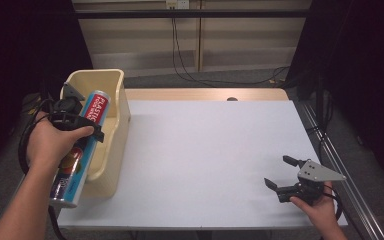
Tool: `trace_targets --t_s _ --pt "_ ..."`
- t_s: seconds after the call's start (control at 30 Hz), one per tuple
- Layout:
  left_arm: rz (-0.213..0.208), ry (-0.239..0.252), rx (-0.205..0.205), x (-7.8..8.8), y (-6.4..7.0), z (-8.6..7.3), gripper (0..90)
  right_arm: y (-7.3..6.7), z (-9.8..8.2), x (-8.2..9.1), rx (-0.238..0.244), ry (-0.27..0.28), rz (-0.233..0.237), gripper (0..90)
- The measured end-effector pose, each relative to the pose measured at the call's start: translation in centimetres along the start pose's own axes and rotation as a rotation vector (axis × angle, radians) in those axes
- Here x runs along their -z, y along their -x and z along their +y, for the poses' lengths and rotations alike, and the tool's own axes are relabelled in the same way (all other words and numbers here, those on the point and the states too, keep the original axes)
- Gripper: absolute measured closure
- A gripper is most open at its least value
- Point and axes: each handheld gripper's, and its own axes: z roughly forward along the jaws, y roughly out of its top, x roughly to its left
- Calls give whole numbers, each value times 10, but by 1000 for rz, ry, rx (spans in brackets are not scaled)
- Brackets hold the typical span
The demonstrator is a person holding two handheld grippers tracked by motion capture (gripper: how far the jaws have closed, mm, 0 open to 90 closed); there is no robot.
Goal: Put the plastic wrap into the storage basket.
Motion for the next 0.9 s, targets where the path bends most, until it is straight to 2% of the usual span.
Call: trace_targets --t_s 0.43,0.6,0.67,0.73,0.77,0.8,0.83,0.87,0.9 --pt "-16 -9 42 -6 -4 -1 315 0 0 0 -1 -3 0 27" --pt "-7 -39 40 -12 -4 -1 311 0 0 0 1 -3 2 27" --pt "-17 -44 52 -12 -5 0 309 0 0 0 2 -4 1 26" --pt "-18 -11 54 -7 -6 0 304 0 0 1 -1 -4 1 26" --pt "-45 33 70 0 -6 1 306 0 0 0 -2 -4 2 26" --pt "-72 58 67 9 -7 2 305 0 -1 0 -5 -6 2 26" --pt "-73 49 64 15 -5 5 306 0 -1 0 -3 -7 2 26" --pt "-55 60 45 21 -3 5 284 0 -1 -1 0 -9 4 26" --pt "-55 43 40 25 0 6 283 -1 -1 -1 2 -11 3 26"
